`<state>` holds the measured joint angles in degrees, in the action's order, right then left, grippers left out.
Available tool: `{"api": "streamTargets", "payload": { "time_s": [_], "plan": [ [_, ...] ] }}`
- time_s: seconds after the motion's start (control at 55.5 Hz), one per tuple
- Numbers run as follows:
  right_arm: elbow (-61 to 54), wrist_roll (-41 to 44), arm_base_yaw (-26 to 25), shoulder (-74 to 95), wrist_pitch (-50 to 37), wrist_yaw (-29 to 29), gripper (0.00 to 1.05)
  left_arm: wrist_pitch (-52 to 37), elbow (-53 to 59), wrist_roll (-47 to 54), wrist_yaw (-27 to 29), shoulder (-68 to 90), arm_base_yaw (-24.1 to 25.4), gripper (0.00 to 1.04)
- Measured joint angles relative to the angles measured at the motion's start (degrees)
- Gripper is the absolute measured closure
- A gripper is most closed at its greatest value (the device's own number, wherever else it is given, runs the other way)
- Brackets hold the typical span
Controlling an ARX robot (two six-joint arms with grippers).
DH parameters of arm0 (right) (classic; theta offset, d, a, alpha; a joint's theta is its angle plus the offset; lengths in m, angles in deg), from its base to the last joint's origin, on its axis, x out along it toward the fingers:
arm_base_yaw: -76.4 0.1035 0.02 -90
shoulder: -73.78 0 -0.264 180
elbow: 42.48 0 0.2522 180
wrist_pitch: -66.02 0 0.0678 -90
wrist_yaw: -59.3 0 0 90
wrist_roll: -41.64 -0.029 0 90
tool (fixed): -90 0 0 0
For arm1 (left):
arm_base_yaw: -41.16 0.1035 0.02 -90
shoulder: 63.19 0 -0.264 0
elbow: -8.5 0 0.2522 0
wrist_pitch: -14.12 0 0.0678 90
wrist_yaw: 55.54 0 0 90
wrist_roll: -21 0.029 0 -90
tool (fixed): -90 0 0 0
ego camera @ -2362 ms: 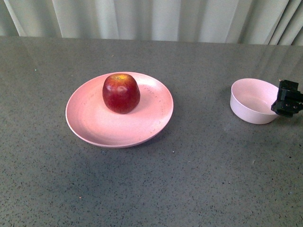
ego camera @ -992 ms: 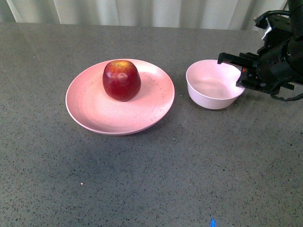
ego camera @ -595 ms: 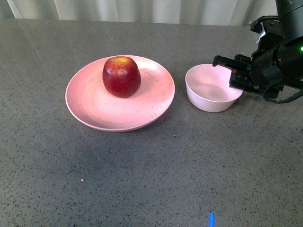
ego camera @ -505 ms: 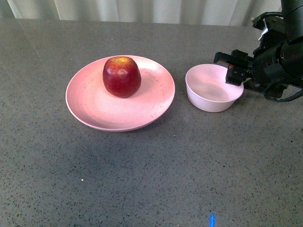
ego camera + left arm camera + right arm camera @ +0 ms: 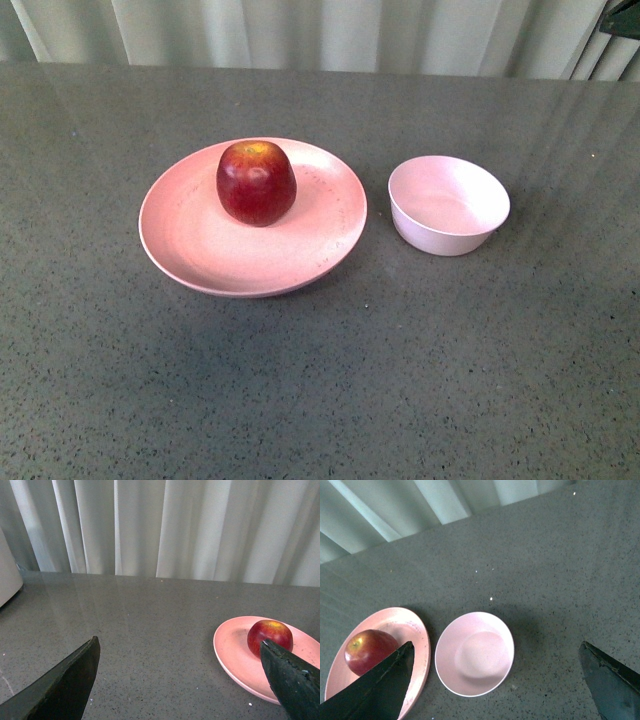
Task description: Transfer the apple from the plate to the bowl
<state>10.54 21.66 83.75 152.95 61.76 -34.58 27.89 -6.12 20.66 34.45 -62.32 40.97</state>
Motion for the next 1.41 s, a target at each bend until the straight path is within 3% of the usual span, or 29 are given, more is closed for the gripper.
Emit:
{"api": "streamTargets", "payload": {
  "time_s": [0.072,0.108,0.162,0.523,0.577,0.667,0.847,0.955,1.406],
  "plan": [
    [-7.5,8.4,0.2,1.0,-20.8,9.5,0.25,0.0,0.0,0.0,0.0,0.0,0.0,0.09],
    [-11.9,12.6,-0.1,0.6,-28.9,10.2,0.33,0.0,0.0,0.0,0.0,0.0,0.0,0.09],
    [-15.6,15.7,-0.6,-1.4,-34.0,10.1,0.44,0.0,0.0,0.0,0.0,0.0,0.0,0.09],
    [-27.6,19.5,-3.4,-14.5,-34.4,7.4,1.03,0.0,0.0,0.0,0.0,0.0,0.0,0.09],
    [-28.7,19.7,-5.3,-16.4,-33.7,4.5,1.03,0.0,0.0,0.0,0.0,0.0,0.0,0.09],
    [-30.8,19.7,-7.1,-19.8,-32.2,4.3,1.03,0.0,0.0,0.0,0.0,0.0,0.0,0.09],
    [-33.9,19.7,-7.2,-26.7,-28.3,3.9,1.03,0.0,0.0,0.0,0.0,0.0,0.0,0.09],
    [-36.7,19.8,-7.2,-27.8,-30.3,3.9,1.03,0.0,0.0,0.0,0.0,0.0,0.0,0.09],
    [-37.9,19.8,-7.3,-48.2,-12.4,3.9,1.03,0.0,0.0,0.0,0.0,0.0,0.0,0.09]
  ]
}}
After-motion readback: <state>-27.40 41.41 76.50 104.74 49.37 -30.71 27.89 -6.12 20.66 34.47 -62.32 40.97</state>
